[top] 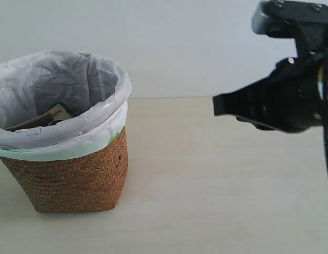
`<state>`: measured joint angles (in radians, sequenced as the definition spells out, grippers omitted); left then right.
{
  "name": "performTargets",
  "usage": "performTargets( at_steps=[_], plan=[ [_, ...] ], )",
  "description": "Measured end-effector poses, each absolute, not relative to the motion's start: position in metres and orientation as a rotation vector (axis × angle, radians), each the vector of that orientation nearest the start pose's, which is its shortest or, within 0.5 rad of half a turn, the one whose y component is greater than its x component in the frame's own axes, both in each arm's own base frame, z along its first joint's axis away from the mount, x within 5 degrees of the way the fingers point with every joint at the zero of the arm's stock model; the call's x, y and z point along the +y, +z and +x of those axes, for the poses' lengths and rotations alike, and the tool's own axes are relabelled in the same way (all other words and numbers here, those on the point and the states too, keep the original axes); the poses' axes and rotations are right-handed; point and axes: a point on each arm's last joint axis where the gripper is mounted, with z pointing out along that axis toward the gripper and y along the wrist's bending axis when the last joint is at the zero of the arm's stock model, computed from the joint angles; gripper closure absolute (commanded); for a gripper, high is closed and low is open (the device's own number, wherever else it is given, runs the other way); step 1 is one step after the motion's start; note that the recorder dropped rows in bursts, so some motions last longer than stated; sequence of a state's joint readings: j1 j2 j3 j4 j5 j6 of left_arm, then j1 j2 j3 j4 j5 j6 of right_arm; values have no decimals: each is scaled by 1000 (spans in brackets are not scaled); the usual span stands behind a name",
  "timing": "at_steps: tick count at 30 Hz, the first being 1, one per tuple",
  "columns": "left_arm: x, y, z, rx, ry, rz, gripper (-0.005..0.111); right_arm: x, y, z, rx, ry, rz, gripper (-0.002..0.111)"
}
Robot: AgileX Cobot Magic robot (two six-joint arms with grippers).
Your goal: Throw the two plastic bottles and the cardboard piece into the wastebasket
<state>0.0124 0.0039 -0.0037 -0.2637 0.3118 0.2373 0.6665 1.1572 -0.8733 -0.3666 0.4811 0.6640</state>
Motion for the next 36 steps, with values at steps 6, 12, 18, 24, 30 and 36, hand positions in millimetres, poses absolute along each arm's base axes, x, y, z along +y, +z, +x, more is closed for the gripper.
performTargets(
  at_steps=[6,12,18,24,30,36],
  plan=[
    [-7,187,54,1785,-73,34,103,111,308,167,2234,370,-229,106],
    [-7,187,54,1785,-73,34,103,109,310,165,2224,375,-224,106],
    [-7,187,54,1785,-73,34,103,107,311,164,2221,361,-225,106],
    [-7,187,54,1785,-73,34,103,94,312,161,2046,474,-172,106],
    [-7,187,54,1785,-73,34,103,53,282,123,1763,550,-61,106],
    [-7,187,54,1785,-73,34,103,30,253,90,1623,496,4,106]
  ],
)
